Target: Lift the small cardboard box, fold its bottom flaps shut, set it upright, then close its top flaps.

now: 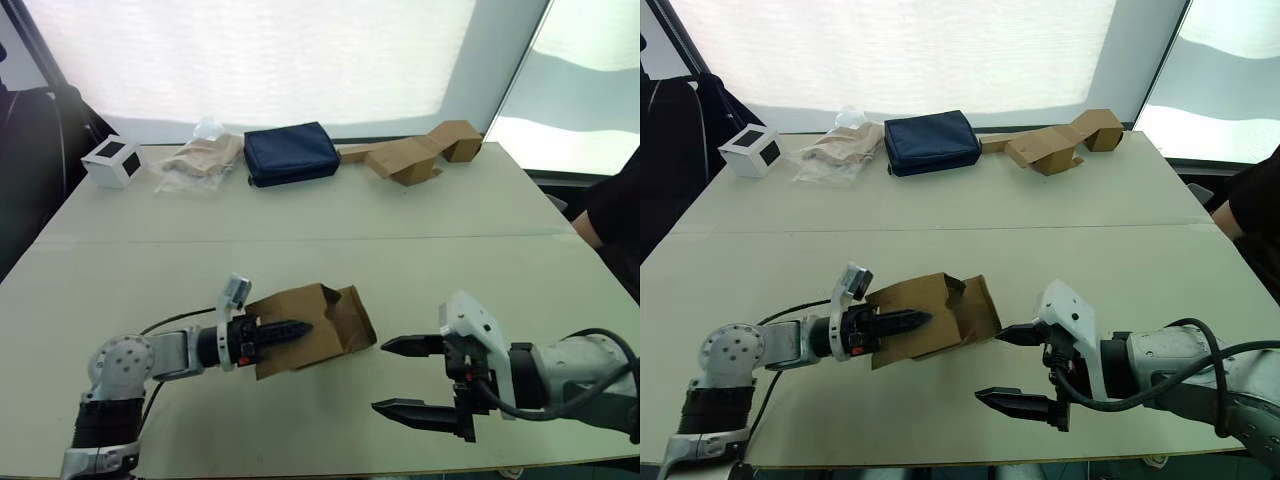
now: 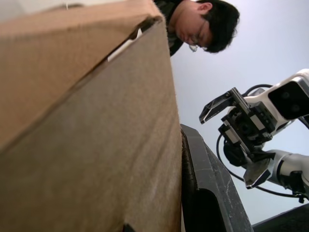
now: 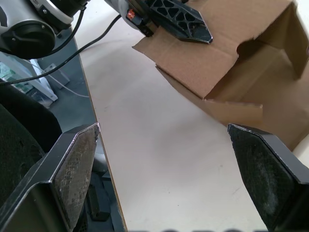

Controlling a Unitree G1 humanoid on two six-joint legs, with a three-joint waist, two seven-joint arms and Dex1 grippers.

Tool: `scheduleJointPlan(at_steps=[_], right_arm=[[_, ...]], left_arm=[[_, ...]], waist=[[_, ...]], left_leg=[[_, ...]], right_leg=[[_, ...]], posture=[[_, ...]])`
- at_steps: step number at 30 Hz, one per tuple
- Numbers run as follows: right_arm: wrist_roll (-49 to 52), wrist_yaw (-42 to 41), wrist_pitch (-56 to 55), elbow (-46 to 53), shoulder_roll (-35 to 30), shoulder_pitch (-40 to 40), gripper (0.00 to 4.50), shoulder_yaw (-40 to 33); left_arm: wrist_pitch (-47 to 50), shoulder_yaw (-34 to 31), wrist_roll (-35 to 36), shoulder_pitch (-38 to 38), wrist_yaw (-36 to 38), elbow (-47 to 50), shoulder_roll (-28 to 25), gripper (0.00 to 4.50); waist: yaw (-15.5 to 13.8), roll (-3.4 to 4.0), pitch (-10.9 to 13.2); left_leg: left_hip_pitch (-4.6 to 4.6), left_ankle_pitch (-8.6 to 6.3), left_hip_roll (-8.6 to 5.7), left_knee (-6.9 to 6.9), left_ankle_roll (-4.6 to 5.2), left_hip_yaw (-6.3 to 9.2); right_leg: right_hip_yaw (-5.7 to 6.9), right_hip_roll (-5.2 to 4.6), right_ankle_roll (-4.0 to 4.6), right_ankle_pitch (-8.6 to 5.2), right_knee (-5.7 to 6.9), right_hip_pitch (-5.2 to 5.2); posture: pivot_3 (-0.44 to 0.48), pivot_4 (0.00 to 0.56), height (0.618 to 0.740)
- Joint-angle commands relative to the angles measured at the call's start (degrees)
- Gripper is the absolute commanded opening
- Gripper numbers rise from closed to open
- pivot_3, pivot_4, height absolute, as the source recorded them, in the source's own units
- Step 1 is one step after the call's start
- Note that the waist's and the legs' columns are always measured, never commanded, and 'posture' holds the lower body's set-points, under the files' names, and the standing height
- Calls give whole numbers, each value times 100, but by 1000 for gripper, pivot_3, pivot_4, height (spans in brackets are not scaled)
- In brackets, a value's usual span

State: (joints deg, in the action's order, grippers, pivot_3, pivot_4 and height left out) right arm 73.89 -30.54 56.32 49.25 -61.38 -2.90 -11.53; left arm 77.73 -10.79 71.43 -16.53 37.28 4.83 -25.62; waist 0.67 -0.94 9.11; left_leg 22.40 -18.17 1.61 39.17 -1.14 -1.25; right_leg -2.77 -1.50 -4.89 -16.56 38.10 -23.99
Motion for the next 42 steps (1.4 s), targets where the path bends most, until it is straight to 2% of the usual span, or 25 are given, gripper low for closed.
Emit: scheduleJointPlan(at_steps=[1,4,8,10,11,16,17,19,21,28,42], right_arm=[[314,171,-172,-49,111,-164,4500,-67],[706,506,-461,-443,488,-296,4500,-294],[622,1089,-983,-1148,1224,-757,4500,-465],[559,1362,-1178,-1421,1523,-1182,3945,-461],[527,1446,-1229,-1500,1608,-1357,3823,-444],[-214,1777,-1644,-1678,2100,-1939,1804,-318],[-314,1770,-1698,-1669,2157,-1987,1508,-304],[-464,1781,-1755,-1639,2232,-2060,638,-279],[-617,1757,-1745,-1580,2234,-2092,18,-249],[-1562,1669,-1557,-1564,1992,-2116,18,134],[-1647,1356,-1262,-1442,2430,-2400,18,599]], left_arm=[[-369,-1,-213,-221,299,139,-185,46],[-893,236,-747,-761,717,209,-503,46],[-1767,797,-1591,-2005,1695,76,-980,46],[-2349,1246,-2177,-2582,2382,-217,-1202,0],[-2581,1404,-2397,-2779,2632,-375,-1258,0],[-3780,2069,-3400,-3613,3903,-1248,-1330,0],[-3941,2138,-3531,-3753,4073,-1385,-1303,0],[-4222,2233,-3751,-3945,4338,-1612,-1236,0],[-4434,2287,-3910,-4060,4529,-1758,-1159,0],[-4906,2207,-4243,-4227,4710,-1830,-830,0],[-4213,1944,-3942,-4076,4499,-1145,-771,0]], waist=[[0,0,0],[-4,-5,3],[-17,-14,8],[-1,-11,7],[16,-11,7],[8,-5,8],[7,-5,8],[1,-5,9],[0,-5,9],[11,-5,9],[18,-5,9]], left_leg=[[0,0,0,0,0,0],[0,0,-1,0,0,-1],[4,1,-8,2,-1,-2],[4,0,-15,-1,1,-13],[4,-2,-17,-1,4,-15],[3,-3,-12,-3,6,-21],[7,-3,-11,-3,6,-20],[17,-3,-7,-1,7,-18],[23,-3,-4,0,7,-17],[23,-3,8,2,8,-18],[22,-3,15,3,9,-16]], right_leg=[[0,0,0,0,0,0],[0,3,0,0,0,0],[1,9,0,0,-2,1],[-2,7,-1,0,-11,1],[-3,5,-1,0,-12,0],[-6,17,-2,-1,-4,-11],[-5,24,-2,-1,-3,-15],[-9,36,-1,-1,-2,-24],[-10,37,-1,-1,1,-32],[-14,37,-1,-1,4,-33],[-16,42,-1,-1,8,-35]], posture=[[0,150,740],[0,150,740],[0,150,740],[0,150,740],[0,150,740],[0,150,740],[0,150,740],[0,150,740],[0,150,740],[0,150,740],[0,150,740]])
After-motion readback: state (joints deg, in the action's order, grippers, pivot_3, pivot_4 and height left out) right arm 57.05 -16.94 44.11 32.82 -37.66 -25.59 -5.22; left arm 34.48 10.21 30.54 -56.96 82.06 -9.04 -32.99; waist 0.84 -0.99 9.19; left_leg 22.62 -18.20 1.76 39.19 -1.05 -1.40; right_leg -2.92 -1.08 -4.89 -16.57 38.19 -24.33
